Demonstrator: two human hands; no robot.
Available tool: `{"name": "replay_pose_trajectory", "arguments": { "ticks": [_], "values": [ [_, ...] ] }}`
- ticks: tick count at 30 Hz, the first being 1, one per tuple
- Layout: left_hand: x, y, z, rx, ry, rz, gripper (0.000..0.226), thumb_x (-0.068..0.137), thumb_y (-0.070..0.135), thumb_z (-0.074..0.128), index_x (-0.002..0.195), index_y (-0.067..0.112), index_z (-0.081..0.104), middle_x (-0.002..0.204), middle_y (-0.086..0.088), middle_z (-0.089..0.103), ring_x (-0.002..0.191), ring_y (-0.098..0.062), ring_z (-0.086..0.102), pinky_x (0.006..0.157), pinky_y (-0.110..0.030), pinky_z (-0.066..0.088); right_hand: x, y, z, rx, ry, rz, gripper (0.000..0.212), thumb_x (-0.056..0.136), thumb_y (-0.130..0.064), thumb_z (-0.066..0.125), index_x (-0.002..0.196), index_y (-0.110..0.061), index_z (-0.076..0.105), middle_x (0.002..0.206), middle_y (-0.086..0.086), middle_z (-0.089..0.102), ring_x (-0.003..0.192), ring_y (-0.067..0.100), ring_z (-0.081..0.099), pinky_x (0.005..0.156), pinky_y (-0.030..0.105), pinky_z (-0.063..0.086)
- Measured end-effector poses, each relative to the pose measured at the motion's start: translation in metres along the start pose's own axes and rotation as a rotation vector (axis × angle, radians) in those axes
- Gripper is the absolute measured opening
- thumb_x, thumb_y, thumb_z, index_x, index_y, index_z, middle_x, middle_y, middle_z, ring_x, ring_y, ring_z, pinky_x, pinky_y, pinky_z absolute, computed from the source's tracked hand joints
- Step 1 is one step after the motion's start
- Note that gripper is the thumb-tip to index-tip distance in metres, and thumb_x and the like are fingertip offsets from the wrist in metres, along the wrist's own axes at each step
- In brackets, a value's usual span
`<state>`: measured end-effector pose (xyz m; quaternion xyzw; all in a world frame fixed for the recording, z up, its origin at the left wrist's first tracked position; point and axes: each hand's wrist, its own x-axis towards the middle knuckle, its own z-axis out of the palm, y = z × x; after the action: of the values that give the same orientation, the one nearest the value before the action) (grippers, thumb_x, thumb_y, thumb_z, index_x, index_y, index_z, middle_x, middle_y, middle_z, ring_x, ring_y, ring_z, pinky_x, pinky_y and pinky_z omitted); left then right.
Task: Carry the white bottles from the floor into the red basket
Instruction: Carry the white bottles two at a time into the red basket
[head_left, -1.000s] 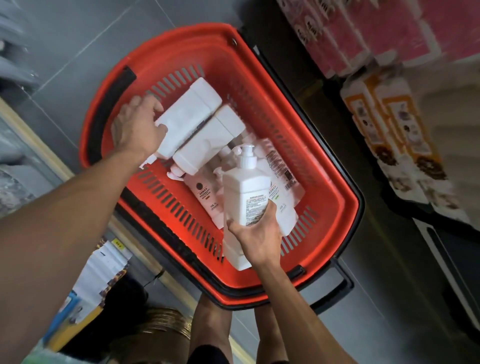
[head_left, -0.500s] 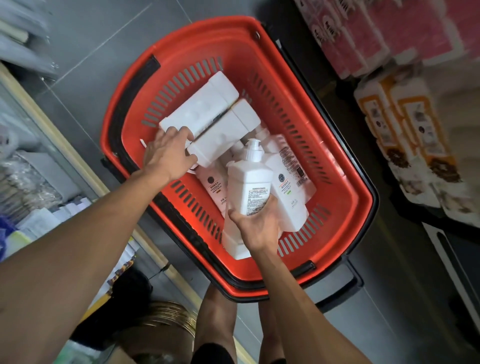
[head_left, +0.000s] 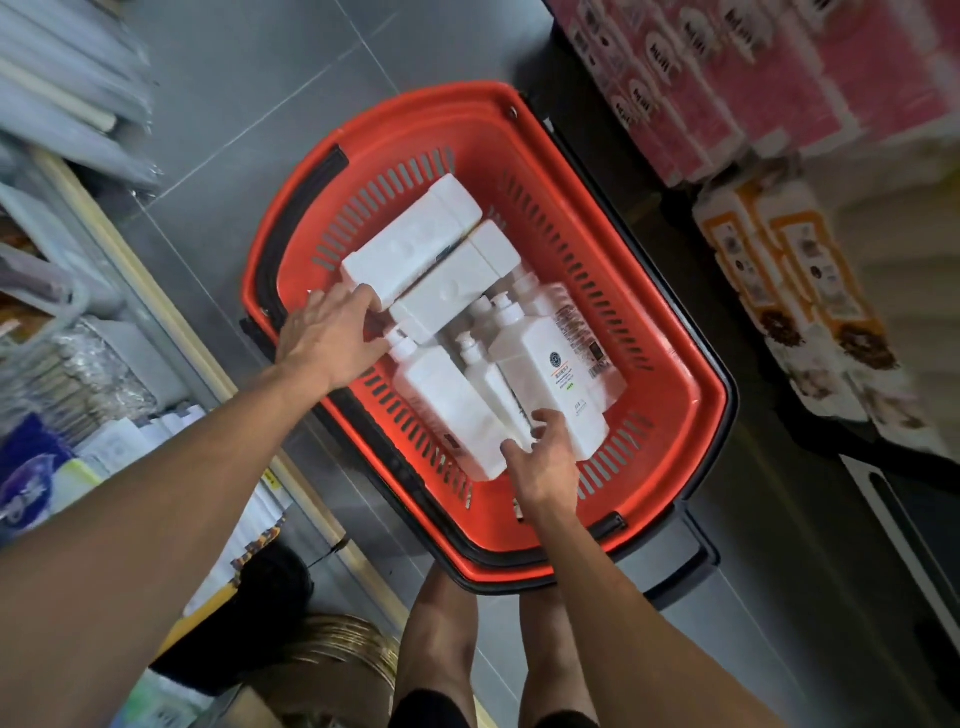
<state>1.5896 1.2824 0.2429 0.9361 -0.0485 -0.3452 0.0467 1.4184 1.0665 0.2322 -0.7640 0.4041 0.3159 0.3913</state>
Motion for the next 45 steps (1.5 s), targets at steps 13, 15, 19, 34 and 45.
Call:
{"name": "replay_pose_trajectory", "arguments": {
  "ticks": [13,15,19,34,45],
  "values": [
    [-0.056,0.065,-0.050,-0.030,0.036,0.026,0.044,0.089,0.038,0.064,0.129,0.029,0.048,0.130,-0.006,0.053,0.119,-0.030,0.048,0.091,-0.044,0.045,-0.024,-0.031,-0.090,0.015,0.056,-0.113,0.050,0.089,-0.030,0.066,0.135,-0.019,0.047,0.110,0.000,0.060,0.099,0.025,0.063,0.084,0.038,0.049],
    [-0.067,0.077,-0.059,-0.020,0.040,0.028,0.044,0.089,0.038,0.064,0.129,0.029,0.048,0.130,-0.006,0.053,0.119,-0.031,0.048,0.090,-0.045,0.045,-0.030,-0.038,-0.106,0.011,0.070,-0.134,0.051,0.089,-0.031,0.067,0.135,-0.020,0.047,0.115,0.001,0.061,0.101,0.026,0.063,0.087,0.041,0.050],
    [-0.100,0.102,-0.074,-0.050,0.061,0.005,0.044,0.089,0.039,0.064,0.129,0.028,0.049,0.130,-0.006,0.052,0.119,-0.030,0.047,0.089,-0.044,0.045,-0.045,-0.053,-0.137,-0.020,0.088,-0.173,0.051,0.086,-0.033,0.070,0.132,-0.023,0.048,0.129,0.002,0.061,0.108,0.025,0.061,0.091,0.045,0.051],
    [-0.240,0.195,-0.162,0.020,0.104,0.143,0.041,0.089,0.046,0.061,0.125,0.033,0.045,0.130,0.001,0.049,0.118,-0.021,0.046,0.092,-0.037,0.043,-0.179,-0.076,-0.290,-0.185,0.010,-0.190,0.046,0.079,-0.034,0.074,0.119,-0.024,0.056,0.117,0.002,0.067,0.103,0.024,0.065,0.087,0.038,0.055],
    [-0.285,0.255,-0.260,0.139,0.210,0.397,0.044,0.086,0.042,0.062,0.125,0.032,0.047,0.126,0.000,0.049,0.121,-0.026,0.044,0.097,-0.043,0.039,-0.285,-0.060,-0.360,0.036,0.187,-0.161,0.050,0.084,-0.036,0.077,0.127,-0.026,0.055,0.118,-0.001,0.064,0.101,0.018,0.061,0.084,0.033,0.050]
  ]
}}
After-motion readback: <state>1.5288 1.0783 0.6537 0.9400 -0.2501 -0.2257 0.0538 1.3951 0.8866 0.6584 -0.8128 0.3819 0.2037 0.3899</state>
